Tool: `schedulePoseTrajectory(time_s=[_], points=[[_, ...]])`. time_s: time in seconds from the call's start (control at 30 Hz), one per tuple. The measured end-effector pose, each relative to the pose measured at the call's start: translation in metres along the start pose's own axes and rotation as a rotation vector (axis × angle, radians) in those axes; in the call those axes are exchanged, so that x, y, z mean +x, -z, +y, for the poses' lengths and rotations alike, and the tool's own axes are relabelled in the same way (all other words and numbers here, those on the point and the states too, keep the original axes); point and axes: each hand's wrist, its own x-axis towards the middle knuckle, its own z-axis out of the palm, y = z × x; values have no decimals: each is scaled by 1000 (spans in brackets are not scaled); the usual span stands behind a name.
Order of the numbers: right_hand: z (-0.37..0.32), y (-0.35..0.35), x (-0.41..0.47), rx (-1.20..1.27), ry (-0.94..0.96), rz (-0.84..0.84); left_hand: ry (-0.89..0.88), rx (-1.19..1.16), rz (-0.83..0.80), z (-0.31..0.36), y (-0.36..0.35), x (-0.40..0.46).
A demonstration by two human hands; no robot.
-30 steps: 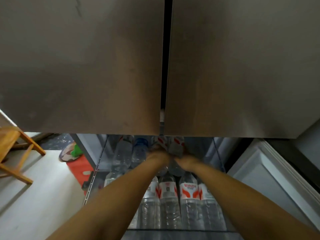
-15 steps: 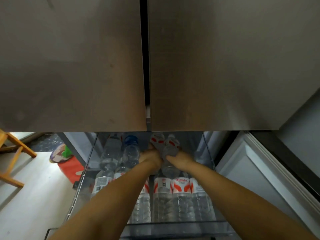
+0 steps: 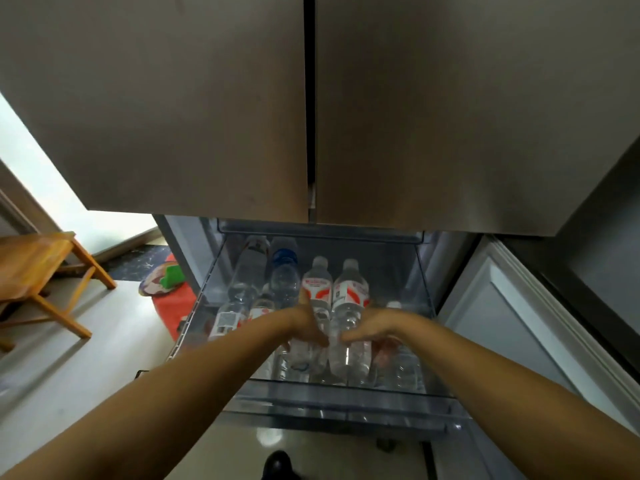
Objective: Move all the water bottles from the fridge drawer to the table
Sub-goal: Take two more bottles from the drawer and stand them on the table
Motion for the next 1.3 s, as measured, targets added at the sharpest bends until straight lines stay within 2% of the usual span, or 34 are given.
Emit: schedulePoseTrajectory(time_s=[0.13,0.27,0.37,0.5,0.63,0.77,0.93,1.1,1.17,1.3], points=[[8,-5,-7,-6,27,-104,10,-9,-21,-3,-4,-22],[3,4,-7,27,81,56,85,-162,-133,-2,16,-13],[0,-1,0,168,132,198,112,-352,-36,9,17,-8],[-3,-16,11,212,69,307,35,-484,92,11,1,8],[-5,-16,10,235,51,279,60,-620,138,1,-6,12],[0,-15,11,428,85,258,-9,-729,136,-7,-7,13],[8,-4,-5,740,143,132,-49,-877,-25,-16,9,-5],[14,5,-31,939,222,-5,-98,-1037,-297,-15,22,-26],[15,7,-45,1011,275,-60,-129,-1081,-356,-16,25,-28],[18,2,-64,1139,346,-58,-191,-1176,-443,-14,28,-40]])
